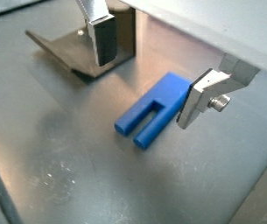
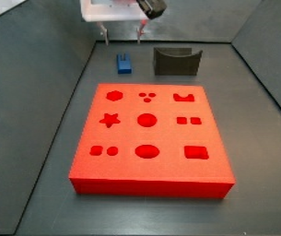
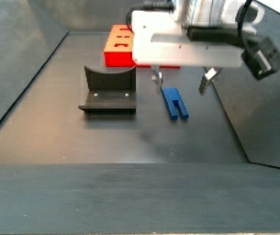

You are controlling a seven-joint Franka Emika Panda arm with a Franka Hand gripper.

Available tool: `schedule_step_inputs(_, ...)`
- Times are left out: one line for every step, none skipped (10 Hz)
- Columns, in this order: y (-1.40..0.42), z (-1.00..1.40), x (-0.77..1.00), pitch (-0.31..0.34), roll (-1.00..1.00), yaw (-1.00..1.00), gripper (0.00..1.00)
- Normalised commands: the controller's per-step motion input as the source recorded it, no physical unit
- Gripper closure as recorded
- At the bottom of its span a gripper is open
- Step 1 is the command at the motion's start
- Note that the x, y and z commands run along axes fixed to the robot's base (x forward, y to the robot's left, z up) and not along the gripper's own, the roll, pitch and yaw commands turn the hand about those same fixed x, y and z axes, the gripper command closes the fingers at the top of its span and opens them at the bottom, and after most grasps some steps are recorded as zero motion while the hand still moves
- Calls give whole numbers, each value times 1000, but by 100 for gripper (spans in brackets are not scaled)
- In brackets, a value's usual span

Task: Pick up the square-circle object. Move up. Rotate the square-circle object. Place the square-circle object on the fixture. Regrasp the square-circle object. Move to above the board. Insert the square-circle object.
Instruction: Rotate the square-circle object.

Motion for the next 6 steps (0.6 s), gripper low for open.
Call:
schedule_step_inputs(-1, 1000, -25, 108, 105, 1, 0)
schedule_step_inputs(-4, 897, -25, 111, 119, 13, 0)
schedule_step_inputs(-6, 738, -21, 117, 129, 21, 0)
schedule_step_inputs(0, 0, 0, 0, 0, 1000, 0)
schedule_step_inputs(-1, -80, 0, 0, 0, 1000, 0)
schedule_step_inputs(-1, -244, -9, 1, 1, 1000, 0)
